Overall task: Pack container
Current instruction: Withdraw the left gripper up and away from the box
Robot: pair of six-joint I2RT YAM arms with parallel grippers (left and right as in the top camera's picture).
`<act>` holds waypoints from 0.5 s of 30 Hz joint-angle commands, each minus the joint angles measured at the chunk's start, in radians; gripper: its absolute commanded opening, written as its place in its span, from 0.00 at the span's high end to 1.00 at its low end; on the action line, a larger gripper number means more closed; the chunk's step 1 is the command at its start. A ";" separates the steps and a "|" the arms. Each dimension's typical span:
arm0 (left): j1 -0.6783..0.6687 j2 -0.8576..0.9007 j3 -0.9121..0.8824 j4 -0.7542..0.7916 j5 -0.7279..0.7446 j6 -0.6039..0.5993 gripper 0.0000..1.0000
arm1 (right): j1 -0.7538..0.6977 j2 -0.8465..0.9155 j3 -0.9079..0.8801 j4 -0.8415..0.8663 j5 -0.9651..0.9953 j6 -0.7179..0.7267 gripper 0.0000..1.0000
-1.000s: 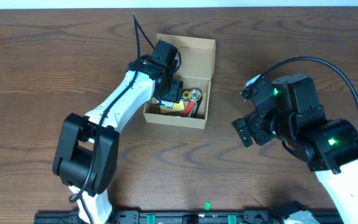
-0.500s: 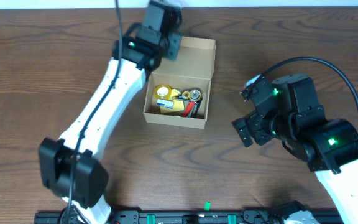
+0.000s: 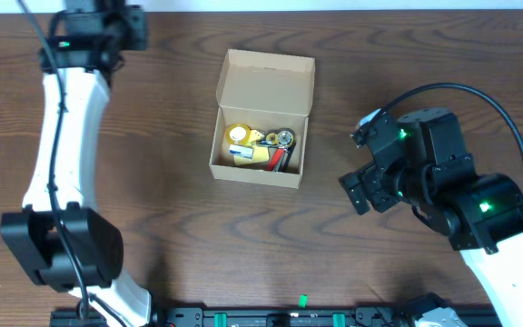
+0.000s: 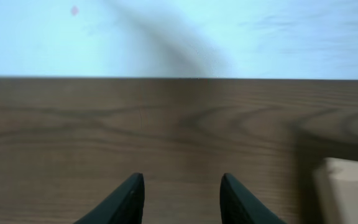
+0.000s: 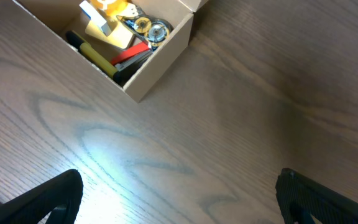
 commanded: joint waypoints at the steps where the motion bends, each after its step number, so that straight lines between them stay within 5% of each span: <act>1: 0.044 0.064 0.005 0.011 0.084 0.014 0.60 | 0.001 -0.005 -0.002 -0.001 -0.007 0.014 0.01; 9: 0.077 0.179 0.005 0.037 0.219 0.010 0.74 | 0.001 -0.005 -0.002 -0.001 -0.007 0.014 0.01; 13: 0.074 0.218 0.005 0.040 0.219 -0.010 0.94 | 0.001 -0.005 -0.002 -0.001 -0.007 0.014 0.01; 15: 0.071 0.235 0.005 0.044 0.241 -0.039 0.94 | 0.001 -0.005 -0.002 -0.001 -0.007 0.014 0.01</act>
